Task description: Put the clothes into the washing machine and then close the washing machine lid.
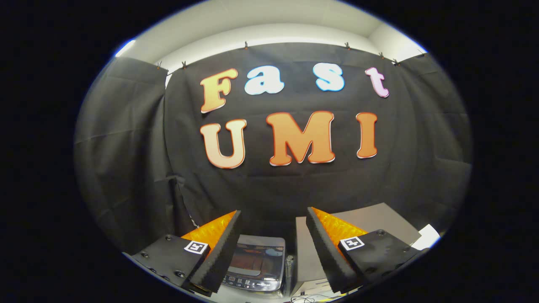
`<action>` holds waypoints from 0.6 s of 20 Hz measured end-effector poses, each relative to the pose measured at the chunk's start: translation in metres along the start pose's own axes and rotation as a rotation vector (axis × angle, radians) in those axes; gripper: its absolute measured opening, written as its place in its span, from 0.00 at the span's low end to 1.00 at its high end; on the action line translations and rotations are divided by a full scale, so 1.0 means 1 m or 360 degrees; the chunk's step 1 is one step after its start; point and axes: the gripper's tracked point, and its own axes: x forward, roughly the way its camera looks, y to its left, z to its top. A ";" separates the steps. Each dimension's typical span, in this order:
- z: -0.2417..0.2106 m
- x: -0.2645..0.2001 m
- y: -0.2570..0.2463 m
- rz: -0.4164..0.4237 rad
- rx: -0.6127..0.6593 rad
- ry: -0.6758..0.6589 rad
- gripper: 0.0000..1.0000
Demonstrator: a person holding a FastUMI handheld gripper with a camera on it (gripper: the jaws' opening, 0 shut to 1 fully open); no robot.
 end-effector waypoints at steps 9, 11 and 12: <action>0.048 -0.089 -0.073 -0.0063 -0.0051 -0.0176 0.98; 0.057 -0.104 -0.080 -0.0071 -0.0054 -0.0219 0.98; 0.061 -0.109 -0.083 -0.0071 -0.0055 -0.0234 0.98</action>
